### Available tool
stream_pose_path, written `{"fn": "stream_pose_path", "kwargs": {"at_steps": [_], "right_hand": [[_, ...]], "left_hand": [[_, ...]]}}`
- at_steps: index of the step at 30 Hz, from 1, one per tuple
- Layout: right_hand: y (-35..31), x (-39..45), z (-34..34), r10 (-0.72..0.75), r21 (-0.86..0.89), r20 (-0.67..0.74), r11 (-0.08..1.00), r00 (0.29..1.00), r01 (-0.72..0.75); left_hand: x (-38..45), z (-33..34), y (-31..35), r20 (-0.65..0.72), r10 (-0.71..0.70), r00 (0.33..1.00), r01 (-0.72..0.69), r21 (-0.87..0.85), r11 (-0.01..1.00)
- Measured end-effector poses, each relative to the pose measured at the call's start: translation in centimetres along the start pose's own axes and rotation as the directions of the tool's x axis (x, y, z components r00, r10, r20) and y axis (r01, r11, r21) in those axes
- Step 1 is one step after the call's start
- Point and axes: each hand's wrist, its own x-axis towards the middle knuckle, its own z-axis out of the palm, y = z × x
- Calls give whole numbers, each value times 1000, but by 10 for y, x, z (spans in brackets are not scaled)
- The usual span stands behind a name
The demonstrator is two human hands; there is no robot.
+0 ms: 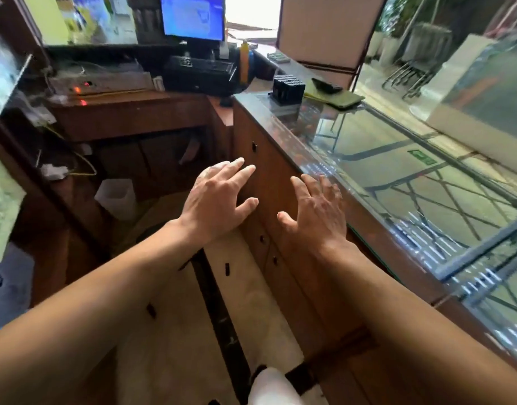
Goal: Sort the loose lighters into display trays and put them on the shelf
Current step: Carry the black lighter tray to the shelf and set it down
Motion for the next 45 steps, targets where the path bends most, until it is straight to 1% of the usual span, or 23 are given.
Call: {"fn": "stream_pose_path", "kwargs": {"at_steps": [4, 8, 14, 19, 24, 30, 33, 35, 38, 41, 45], "right_hand": [[5, 58, 23, 35, -26, -21, 999, 999, -36], [12, 122, 50, 61, 11, -9, 998, 998, -61], [43, 232, 86, 101, 71, 7, 992, 995, -101], [69, 313, 108, 116, 65, 51, 991, 992, -119], [88, 368, 119, 139, 27, 76, 990, 987, -141], [106, 418, 136, 169, 38, 101, 984, 980, -173], [111, 440, 151, 196, 35, 99, 979, 976, -200], [112, 456, 161, 224, 27, 107, 973, 969, -228], [111, 485, 179, 276, 34, 132, 959, 952, -283], [107, 520, 197, 342, 48, 143, 935, 929, -352], [101, 562, 216, 451, 40, 156, 886, 879, -462]], "left_hand": [[54, 19, -29, 6, 40, 999, -40, -14, 999], [113, 46, -58, -2, 56, 998, -57, -28, 998], [219, 91, -90, 26, 18, 1000, -16, -62, 998], [294, 124, -105, 29, 9, 1000, -8, -23, 1000], [353, 146, -115, 52, 23, 998, -24, 21, 999], [403, 173, -134, 91, 41, 995, -43, 16, 999], [427, 188, -150, 75, 82, 994, -82, -1, 997], [447, 199, -164, 86, 88, 992, -86, -18, 996], [483, 219, -187, 144, 74, 987, -68, -46, 997], [524, 241, -214, 176, 114, 978, -103, -66, 992], [578, 267, -251, 222, 181, 958, -165, -87, 982]]}}
